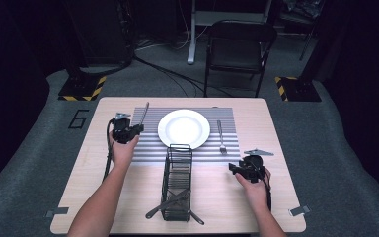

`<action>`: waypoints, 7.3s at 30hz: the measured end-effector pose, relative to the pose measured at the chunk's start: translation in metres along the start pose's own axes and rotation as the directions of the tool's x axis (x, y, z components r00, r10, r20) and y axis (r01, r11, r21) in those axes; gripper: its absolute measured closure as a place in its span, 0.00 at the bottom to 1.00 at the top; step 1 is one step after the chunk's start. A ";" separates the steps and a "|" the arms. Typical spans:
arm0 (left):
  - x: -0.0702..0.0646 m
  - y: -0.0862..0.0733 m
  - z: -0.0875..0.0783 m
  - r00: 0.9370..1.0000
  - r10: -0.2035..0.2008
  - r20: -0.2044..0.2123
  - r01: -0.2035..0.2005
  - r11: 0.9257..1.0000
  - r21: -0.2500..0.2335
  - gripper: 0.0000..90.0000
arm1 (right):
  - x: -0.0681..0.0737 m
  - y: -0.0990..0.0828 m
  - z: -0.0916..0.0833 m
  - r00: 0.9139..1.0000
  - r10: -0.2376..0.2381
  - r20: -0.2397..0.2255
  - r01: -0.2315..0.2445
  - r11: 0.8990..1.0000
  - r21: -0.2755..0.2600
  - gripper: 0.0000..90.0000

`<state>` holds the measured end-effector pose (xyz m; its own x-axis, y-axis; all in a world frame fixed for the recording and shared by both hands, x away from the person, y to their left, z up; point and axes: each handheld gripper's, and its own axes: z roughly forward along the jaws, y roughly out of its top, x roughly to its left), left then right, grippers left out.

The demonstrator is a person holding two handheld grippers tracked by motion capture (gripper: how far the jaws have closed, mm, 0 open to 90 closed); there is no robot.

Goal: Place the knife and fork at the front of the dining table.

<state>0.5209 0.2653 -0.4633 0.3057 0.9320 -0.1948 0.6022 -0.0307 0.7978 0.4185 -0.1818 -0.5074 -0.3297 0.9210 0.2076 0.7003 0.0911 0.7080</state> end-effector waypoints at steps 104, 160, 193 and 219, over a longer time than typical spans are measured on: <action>0.012 0.004 0.084 0.959 -0.224 -0.172 0.248 0.959 0.137 0.84 | 0.011 0.002 0.004 0.998 -0.039 -0.044 0.039 0.999 0.000 0.54; 0.007 -0.016 0.058 0.995 -0.050 -0.091 0.066 0.981 0.180 0.78 | 0.008 0.001 0.000 0.999 -0.018 -0.050 0.017 1.000 -0.008 0.54; 0.007 0.000 0.017 0.998 -0.055 -0.029 0.058 0.991 0.122 0.65 | 0.008 0.002 -0.001 0.998 -0.037 -0.054 0.036 0.999 -0.020 0.53; -0.006 -0.023 -0.051 0.995 0.081 0.059 -0.086 0.992 0.092 0.55 | 0.012 0.004 -0.005 0.999 -0.037 -0.039 0.036 0.999 -0.034 0.53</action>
<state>0.4681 0.2789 -0.4513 0.3962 0.9036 -0.1629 0.6388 -0.1439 0.7558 0.4145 -0.1725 -0.4990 -0.3798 0.9016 0.2072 0.6660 0.1110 0.7377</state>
